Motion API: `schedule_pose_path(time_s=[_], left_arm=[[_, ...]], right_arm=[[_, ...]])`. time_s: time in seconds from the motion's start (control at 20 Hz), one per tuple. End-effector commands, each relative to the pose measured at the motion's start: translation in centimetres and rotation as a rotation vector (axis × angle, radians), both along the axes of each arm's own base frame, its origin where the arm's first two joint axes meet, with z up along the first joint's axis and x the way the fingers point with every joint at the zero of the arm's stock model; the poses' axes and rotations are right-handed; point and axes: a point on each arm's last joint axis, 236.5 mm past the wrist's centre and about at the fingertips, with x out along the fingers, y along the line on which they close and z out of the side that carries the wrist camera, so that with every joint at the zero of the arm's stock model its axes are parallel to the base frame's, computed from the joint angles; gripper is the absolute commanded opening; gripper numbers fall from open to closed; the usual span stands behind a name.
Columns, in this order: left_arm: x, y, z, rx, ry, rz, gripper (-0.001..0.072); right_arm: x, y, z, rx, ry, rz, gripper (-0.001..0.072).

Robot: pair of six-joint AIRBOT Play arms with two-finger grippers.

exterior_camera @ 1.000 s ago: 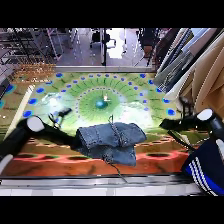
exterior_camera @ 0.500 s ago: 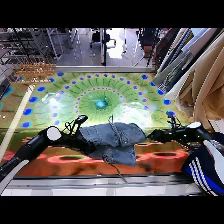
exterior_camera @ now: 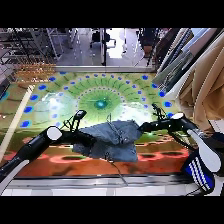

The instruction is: Fold the clothes and pants, and hang the long-sleeved shirts on hangers.

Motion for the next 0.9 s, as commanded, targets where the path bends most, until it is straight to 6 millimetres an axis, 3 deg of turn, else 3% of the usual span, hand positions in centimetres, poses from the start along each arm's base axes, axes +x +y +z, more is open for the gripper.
schedule_pose_path(time_s=[0.0, 0.15, 0.3, 0.4, 0.5, 0.6, 0.75, 0.85], left_arm=[[1.2, -0.4, 4.8, -0.067, -0.120, -0.015, 0.0010], [2.9, 2.0, 13.1, -0.126, -0.284, 0.025, 0.0009], [4.1, 7.1, 22.8, -0.160, -0.515, 0.149, 0.0009], [3.1, 10.2, 27.4, -0.175, -0.612, 0.214, 0.0009], [0.7, 11.9, 30.0, -0.221, -0.635, 0.238, 0.0009], [-1.8, 12.5, 30.9, -0.238, -0.628, 0.220, 0.0009], [-4.9, 11.7, 32.8, -0.314, -0.630, 0.176, 0.0009], [-6.9, 10.3, 34.7, -0.400, -0.654, 0.115, 0.0010]], right_arm=[[-0.3, 0.4, 5.2, -0.041, -0.112, 0.091, 0.0053], [-0.8, -0.7, 13.7, -0.150, -0.300, 0.104, 0.0053], [-1.5, -1.9, 24.3, -0.233, -0.499, 0.005, 0.0054], [-3.0, -2.3, 31.4, -0.243, -0.611, -0.088, 0.0054], [-5.4, -2.2, 37.1, -0.231, -0.681, -0.153, 0.0054], [-8.7, -1.4, 41.0, -0.226, -0.734, -0.140, 0.0054], [-13.2, -0.2, 44.7, -0.235, -0.804, -0.090, 0.0054], [-15.1, 0.8, 46.0, -0.216, -0.834, -0.052, 0.0054]])
